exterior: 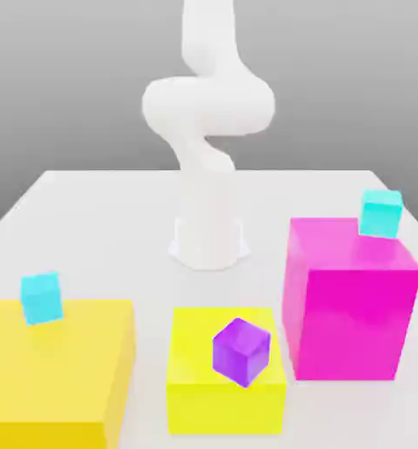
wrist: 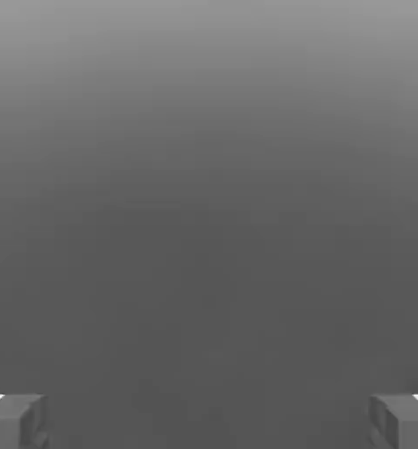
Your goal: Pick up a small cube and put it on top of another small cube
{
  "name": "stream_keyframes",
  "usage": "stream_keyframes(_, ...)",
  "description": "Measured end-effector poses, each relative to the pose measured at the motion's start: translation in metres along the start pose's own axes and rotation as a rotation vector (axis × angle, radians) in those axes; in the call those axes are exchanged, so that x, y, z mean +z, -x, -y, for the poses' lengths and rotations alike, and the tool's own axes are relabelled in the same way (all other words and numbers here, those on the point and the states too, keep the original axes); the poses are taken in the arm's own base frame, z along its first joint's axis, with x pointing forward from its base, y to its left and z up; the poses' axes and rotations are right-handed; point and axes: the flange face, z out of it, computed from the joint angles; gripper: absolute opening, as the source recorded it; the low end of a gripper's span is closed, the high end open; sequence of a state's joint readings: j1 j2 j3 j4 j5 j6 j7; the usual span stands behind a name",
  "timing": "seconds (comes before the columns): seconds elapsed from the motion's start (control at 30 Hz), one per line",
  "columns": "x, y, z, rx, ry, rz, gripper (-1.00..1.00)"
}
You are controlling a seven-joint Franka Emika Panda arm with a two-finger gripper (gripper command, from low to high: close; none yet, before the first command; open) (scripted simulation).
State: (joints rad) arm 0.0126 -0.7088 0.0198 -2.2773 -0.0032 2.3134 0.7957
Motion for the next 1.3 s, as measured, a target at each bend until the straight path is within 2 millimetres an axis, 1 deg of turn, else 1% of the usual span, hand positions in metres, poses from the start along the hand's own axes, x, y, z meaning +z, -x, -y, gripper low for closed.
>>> stream_keyframes(0.17, 0.076, 0.016, 0.033, -0.076, 0.065, 0.092, 0.00)
stream_keyframes(0.33, 0.152, 0.046, 0.058, -0.154, 0.124, 0.184, 0.00)
stream_keyframes(0.5, 0.227, 0.088, 0.077, -0.233, 0.177, 0.278, 0.00)
stream_keyframes(0.67, 0.298, 0.148, 0.090, -0.324, 0.222, 0.378, 0.00)
stream_keyframes(0.83, 0.367, 0.209, 0.086, -0.394, 0.272, 0.473, 0.00)
stream_keyframes(0.97, 0.416, 0.267, 0.077, -0.455, 0.308, 0.554, 0.00)
stream_keyframes(1.13, 0.470, 0.345, 0.055, -0.525, 0.349, 0.650, 0.00)
stream_keyframes(1.23, 0.506, 0.374, 0.034, -0.533, 0.355, 0.664, 0.00)
stream_keyframes(1.27, 0.515, 0.381, 0.027, -0.534, 0.355, 0.664, -1.00)
stream_keyframes(1.3, 0.515, 0.381, 0.027, -0.534, 0.355, 0.664, -1.00)
